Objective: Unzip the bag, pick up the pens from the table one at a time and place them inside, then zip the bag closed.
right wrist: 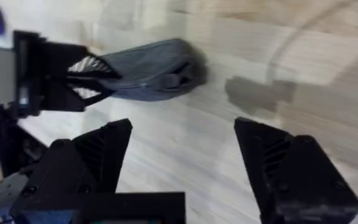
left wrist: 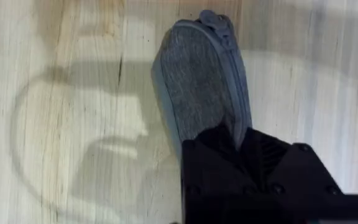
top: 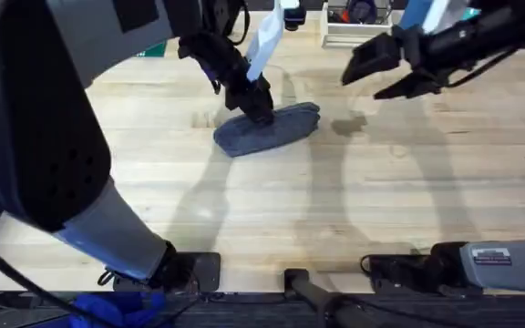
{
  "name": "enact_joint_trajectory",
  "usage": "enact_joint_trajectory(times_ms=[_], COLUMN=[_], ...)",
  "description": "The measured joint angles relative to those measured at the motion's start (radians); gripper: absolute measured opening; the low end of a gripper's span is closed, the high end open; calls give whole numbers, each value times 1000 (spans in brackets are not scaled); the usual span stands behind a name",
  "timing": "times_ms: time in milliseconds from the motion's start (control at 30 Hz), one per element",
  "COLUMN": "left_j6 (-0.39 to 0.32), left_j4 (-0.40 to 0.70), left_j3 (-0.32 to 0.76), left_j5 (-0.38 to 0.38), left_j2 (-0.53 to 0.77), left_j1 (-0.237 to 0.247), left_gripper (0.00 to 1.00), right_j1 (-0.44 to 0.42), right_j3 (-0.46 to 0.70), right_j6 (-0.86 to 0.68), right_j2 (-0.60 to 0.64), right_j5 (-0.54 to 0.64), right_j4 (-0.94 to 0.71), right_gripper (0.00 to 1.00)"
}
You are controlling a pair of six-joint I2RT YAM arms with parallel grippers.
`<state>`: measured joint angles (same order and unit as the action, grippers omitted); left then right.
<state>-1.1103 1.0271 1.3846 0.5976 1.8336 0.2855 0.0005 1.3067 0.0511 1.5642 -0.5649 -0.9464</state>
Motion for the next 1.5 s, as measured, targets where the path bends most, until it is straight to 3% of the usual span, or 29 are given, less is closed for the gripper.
enact_joint_trajectory(times_ms=[267,567,800,1033,1500], left_j6=[0,0,0,0,0], left_j4=[0,0,0,0,0], left_j3=[0,0,0,0,0], left_j5=[0,0,0,0,0], left_j2=[0,0,0,0,0], left_j1=[0,0,0,0,0], left_gripper=[43,42,42,42,42], right_j1=[-109,-114,-115,-115,-114], right_j3=[1,1,1,2,2], right_j6=[-63,-694,-997,-1135,-1304], right_j2=[0,0,0,17,187], right_j5=[71,-111,-158,-219,-340], right_j4=[-70,-47,-46,-49,-45], right_gripper=[996,996,996,995,996])
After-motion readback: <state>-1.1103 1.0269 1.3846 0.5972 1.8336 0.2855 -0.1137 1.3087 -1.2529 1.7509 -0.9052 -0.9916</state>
